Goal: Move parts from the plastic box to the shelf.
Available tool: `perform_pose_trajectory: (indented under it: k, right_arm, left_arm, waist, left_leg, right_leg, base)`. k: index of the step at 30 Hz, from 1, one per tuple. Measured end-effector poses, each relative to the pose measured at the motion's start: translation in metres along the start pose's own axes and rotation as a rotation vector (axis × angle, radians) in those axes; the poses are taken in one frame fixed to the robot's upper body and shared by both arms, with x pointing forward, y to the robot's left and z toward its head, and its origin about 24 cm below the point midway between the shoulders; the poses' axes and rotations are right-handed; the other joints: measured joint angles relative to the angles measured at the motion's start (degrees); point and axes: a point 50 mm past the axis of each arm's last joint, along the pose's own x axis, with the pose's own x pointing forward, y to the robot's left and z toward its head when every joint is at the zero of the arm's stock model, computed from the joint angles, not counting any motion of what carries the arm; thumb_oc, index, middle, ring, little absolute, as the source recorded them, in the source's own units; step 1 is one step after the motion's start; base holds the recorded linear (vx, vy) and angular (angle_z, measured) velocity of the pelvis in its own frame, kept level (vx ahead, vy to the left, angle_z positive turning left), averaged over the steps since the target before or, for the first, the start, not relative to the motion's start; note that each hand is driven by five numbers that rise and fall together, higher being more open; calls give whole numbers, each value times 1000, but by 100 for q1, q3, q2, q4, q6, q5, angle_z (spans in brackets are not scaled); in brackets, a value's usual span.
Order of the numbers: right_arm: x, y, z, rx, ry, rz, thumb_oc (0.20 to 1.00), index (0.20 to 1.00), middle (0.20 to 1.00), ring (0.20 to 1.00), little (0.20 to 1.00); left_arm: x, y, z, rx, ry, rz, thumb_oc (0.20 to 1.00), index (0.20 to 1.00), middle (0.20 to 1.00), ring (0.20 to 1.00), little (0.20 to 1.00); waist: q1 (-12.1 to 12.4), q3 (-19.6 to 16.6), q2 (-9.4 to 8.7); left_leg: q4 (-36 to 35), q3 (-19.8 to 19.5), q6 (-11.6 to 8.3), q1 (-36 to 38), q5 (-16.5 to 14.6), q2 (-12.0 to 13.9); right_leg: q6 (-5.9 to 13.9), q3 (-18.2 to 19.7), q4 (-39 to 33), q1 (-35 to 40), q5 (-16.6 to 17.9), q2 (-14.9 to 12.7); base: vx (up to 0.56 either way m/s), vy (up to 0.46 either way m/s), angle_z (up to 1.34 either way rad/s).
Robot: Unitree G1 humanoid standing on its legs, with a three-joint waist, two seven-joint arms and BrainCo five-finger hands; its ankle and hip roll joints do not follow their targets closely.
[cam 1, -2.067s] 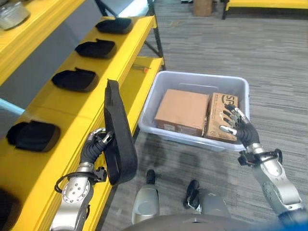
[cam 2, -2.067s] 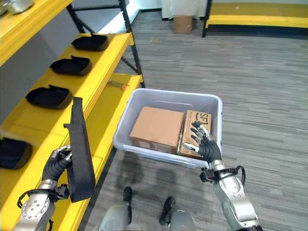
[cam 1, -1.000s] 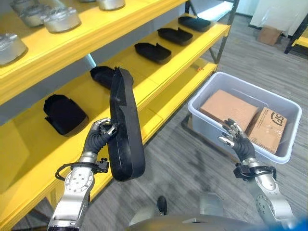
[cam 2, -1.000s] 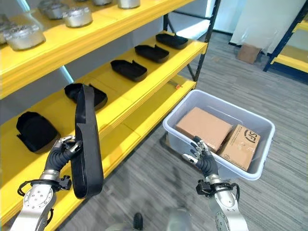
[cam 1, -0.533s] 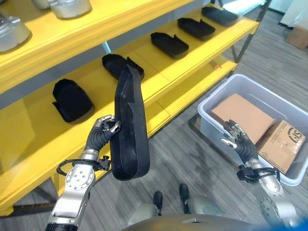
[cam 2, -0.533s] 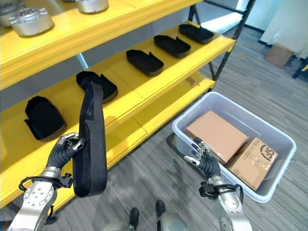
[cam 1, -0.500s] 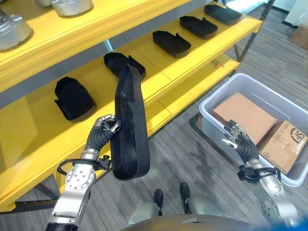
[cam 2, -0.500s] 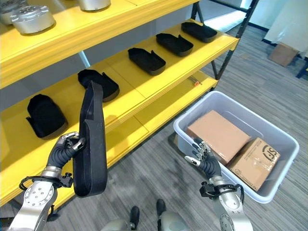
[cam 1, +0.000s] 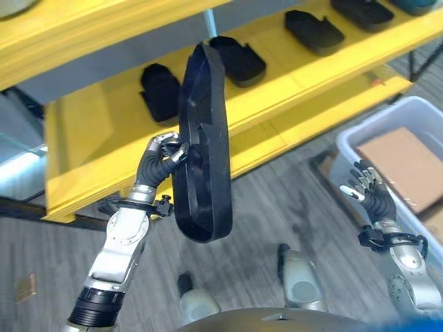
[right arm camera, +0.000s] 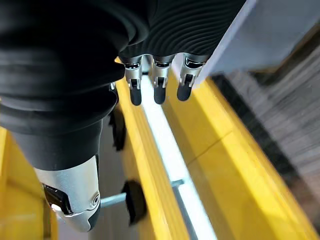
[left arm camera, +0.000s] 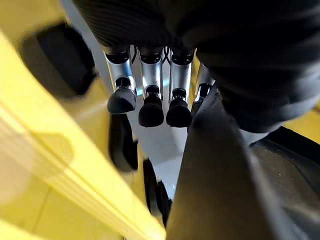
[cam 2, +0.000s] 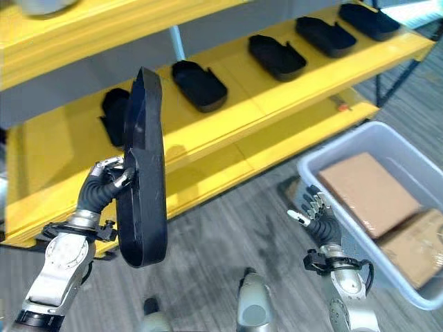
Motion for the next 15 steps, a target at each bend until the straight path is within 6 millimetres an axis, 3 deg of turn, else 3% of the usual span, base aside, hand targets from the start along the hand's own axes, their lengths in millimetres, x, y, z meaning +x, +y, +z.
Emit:
perform_pose_trajectory:
  k: [3,8,11,15]
  right_arm:
    - [-8,7,-12,24,47,14,1000,1000,1000,1000,1000]
    - [-11,14,-18,65,55,14,1000,1000,1000,1000,1000]
    - [-16,10,-21,62,70,2,1000,1000,1000,1000,1000]
    - [-18,11,-24,67,91,7,1000,1000,1000,1000,1000]
  left_arm:
    - [-9,6,-4,29,34,2,200,200,200,200,200]
    - [-20,20,-9,86,80,16,200,200,200,200,200]
    - [-24,20,-11,93,99,13,200,200,200,200,200]
    - [-40,38,-16,144,152,85,200,200,200,200,200]
  waist:
    - [115,-115,-162]
    - [343,-437,-422]
    - [347,-523,-530]
    - [411,-611,-636]
  left_leg:
    - [-132,-82,9,62,87,-332]
    - [-182,-209,43,214,71,-570]
    - [-12,-252,65,248,-58,-744]
    - [84,-217,99,252,-120,-855]
  right_leg:
    - [185,364,-551,331,219,-85]
    - [493,272,-1444,1006,591,-225]
    - [582,169,-1725,1307,688,-377]
    - [643,191,-2134,1510,925,-449]
  base:
    - [51,187,43]
    - [57,224,20]
    - [47,187,12]
    - [30,129,-5]
